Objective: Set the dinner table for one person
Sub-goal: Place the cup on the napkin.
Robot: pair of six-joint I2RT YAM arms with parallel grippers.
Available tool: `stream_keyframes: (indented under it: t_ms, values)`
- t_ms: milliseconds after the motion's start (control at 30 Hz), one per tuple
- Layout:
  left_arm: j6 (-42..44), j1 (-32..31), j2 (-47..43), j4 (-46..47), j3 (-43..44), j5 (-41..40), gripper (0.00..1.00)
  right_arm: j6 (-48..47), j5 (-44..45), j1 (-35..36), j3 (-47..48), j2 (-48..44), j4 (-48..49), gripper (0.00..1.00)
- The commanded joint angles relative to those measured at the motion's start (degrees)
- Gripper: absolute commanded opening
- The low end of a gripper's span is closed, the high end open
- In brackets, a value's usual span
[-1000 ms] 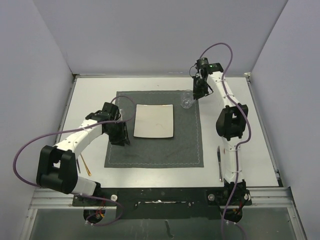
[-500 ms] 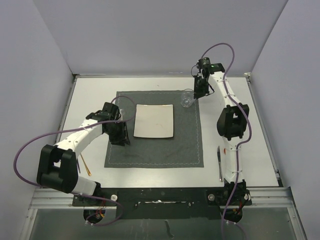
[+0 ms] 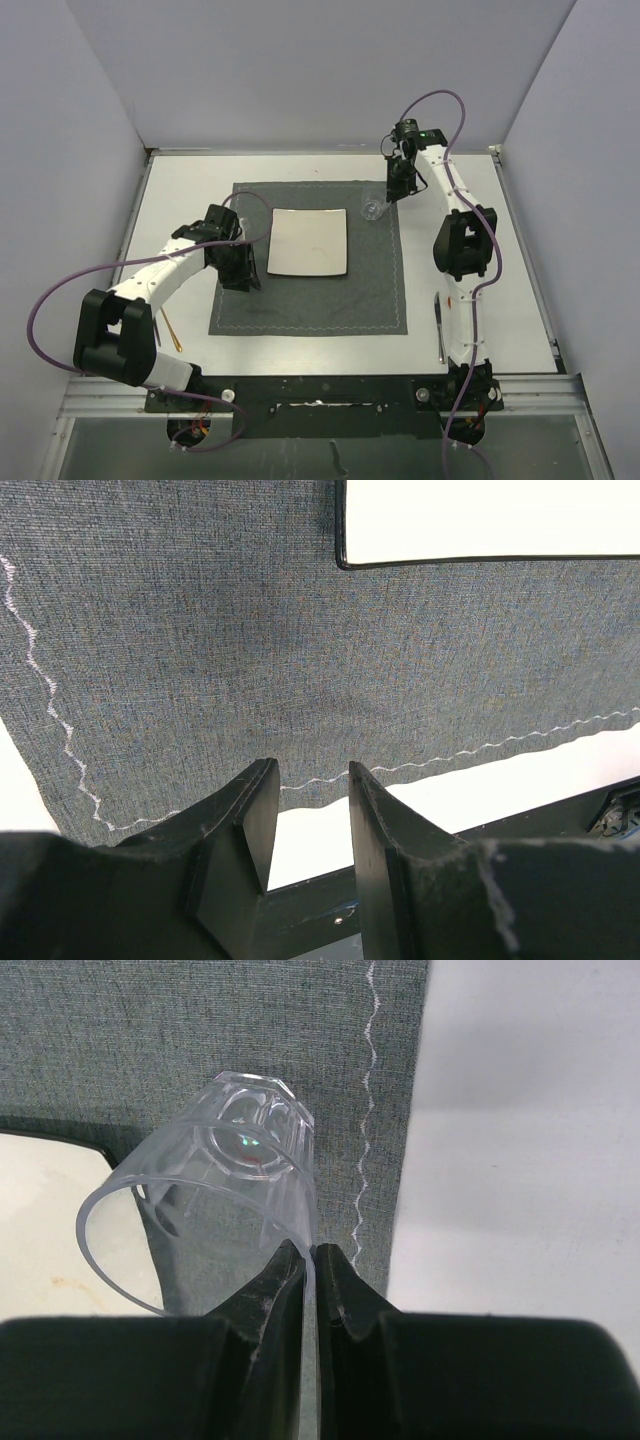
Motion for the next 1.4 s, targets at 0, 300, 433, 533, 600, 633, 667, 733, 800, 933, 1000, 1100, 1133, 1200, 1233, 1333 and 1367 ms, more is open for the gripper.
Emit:
stream_keyframes:
  t_ms: [0,300,433,533,600,633,667,733,800,933,1000,1100,1133,1200,1233,1333,1367]
  values:
    - [0.1,0.3,0.7,2.2,1.3,0.6,0.33,-0.5,-1.8,0.1,0.6,-0.8,1.5,0.0]
    - [0.0,0.3,1.4,2.7,1.1,1.5,0.33,-0.8,-1.9,0.1,0.6,1.0,1.6,0.0]
    - [-0.3,0.3,2.4,3.1,1.2,1.9,0.33,-0.9,-1.6,0.0,0.6,1.5,1.7,0.0]
    - [-0.6,0.3,2.7,3.6,1.1,2.3,0.33,-0.9,-1.4,-0.1,0.7,1.7,1.7,0.0]
    - [-0.6,0.3,2.7,3.8,0.9,2.3,0.33,-1.1,-1.5,-0.1,0.8,1.9,1.7,0.0]
    - [-0.6,0.3,2.7,3.8,0.9,2.3,0.33,-1.1,-1.5,-0.1,1.0,2.1,1.5,0.0]
    - [-0.6,0.3,2.7,3.7,0.8,2.3,0.33,-1.2,-1.6,-0.2,1.0,2.1,1.4,0.0]
    - [-0.6,0.3,2.7,3.6,0.9,2.3,0.32,-1.1,-1.6,-0.1,0.9,2.3,1.5,0.0]
    - [-0.6,0.3,2.6,3.6,1.0,2.2,0.33,-1.2,-1.6,-0.2,1.1,2.4,1.5,0.0]
    - [-0.6,0.3,2.6,3.4,1.2,2.3,0.32,-1.2,-1.9,-0.1,1.7,2.7,1.6,0.09]
    - [-0.5,0.3,2.6,3.3,1.2,2.3,0.32,-1.2,-1.8,-0.1,2.0,2.8,1.6,0.12]
    - [-0.5,0.3,2.6,3.1,1.1,2.1,0.32,-1.2,-1.8,-0.1,2.1,2.6,1.6,0.19]
    - [-0.5,0.3,2.6,3.2,1.1,2.1,0.32,-1.2,-1.8,-0.1,2.1,2.5,1.6,0.21]
    - [-0.6,0.3,2.7,3.3,0.9,2.3,0.32,-1.3,-1.8,-0.1,2.1,2.4,1.9,0.25]
    - [-0.6,0.3,2.8,3.3,1.0,2.3,0.32,-1.4,-1.8,-0.1,2.1,2.3,2.0,0.29]
    - [-0.6,0.2,2.9,3.6,0.8,2.4,0.32,-1.6,-1.8,-0.1,2.1,2.1,2.2,0.34]
    - [-0.7,0.2,3.0,3.6,0.7,2.4,0.32,-1.5,-1.8,0.0,2.1,2.0,2.2,0.34]
